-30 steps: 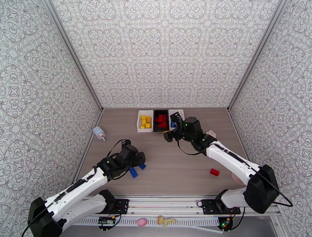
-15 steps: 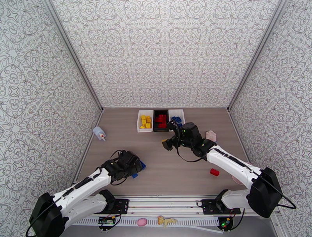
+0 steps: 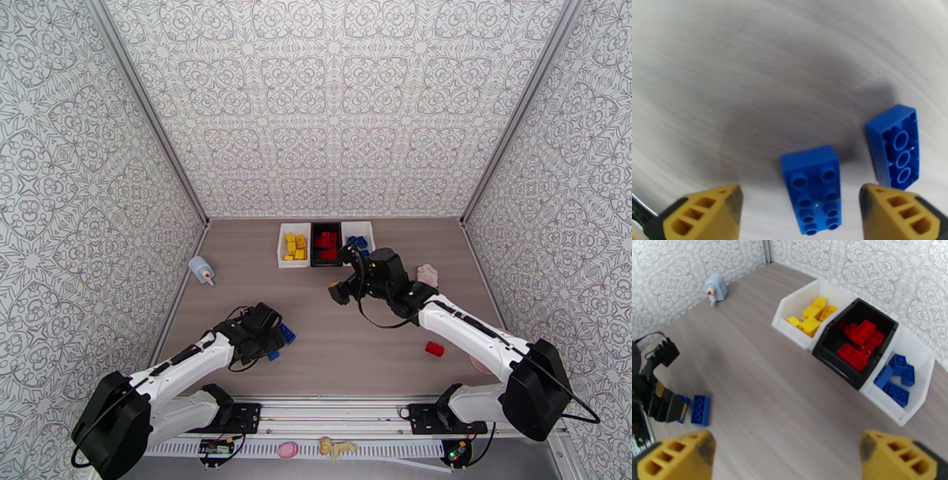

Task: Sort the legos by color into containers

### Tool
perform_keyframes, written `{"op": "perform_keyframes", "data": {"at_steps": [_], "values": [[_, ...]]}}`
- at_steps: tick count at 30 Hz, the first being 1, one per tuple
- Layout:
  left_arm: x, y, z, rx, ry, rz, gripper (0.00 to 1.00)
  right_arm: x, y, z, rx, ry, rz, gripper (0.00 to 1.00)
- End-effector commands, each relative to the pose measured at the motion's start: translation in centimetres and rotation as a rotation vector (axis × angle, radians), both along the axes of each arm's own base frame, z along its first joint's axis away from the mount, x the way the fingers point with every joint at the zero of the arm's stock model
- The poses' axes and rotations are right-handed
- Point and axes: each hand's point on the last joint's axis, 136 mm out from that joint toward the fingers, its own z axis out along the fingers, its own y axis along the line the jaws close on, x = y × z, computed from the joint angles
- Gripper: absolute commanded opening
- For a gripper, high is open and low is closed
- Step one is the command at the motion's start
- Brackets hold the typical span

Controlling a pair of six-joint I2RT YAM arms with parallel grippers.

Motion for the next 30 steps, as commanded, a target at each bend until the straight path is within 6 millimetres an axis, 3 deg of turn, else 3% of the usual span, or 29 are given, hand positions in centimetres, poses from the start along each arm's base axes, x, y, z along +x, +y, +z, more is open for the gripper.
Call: {"op": "perform_keyframes", "data": {"at_steps": [1,13,20,25,30], "values": [[0.3,-0.3,-0.5,-0.022,0.008,-0.017,0.72,-0.6,-0.1,-0.3,0.005,0.013,0.006,1.00],[0.1,0.1,-1.6,0.002,0.042,-0.024,0.44,-0.5,-0.4,0.0,0.005,0.002,-0.008,1.00],[0.3,0.2,-1.1,0.017,0.040,-0.034,0.29,-0.3,-1.0,0.5,0.013,-0.021,-0.049,0.99],[1.8,-0.4,1.5,0.012,-0.049,-0.076,0.26,-1.0,-1.5,1.0,0.032,-0.040,-0.048,0.99],[5.8,-2.8,5.6,-0.040,-0.231,-0.186,0.26,-1.8,-2.1,1.5,0.043,-0.052,-0.046,0.99]]}}
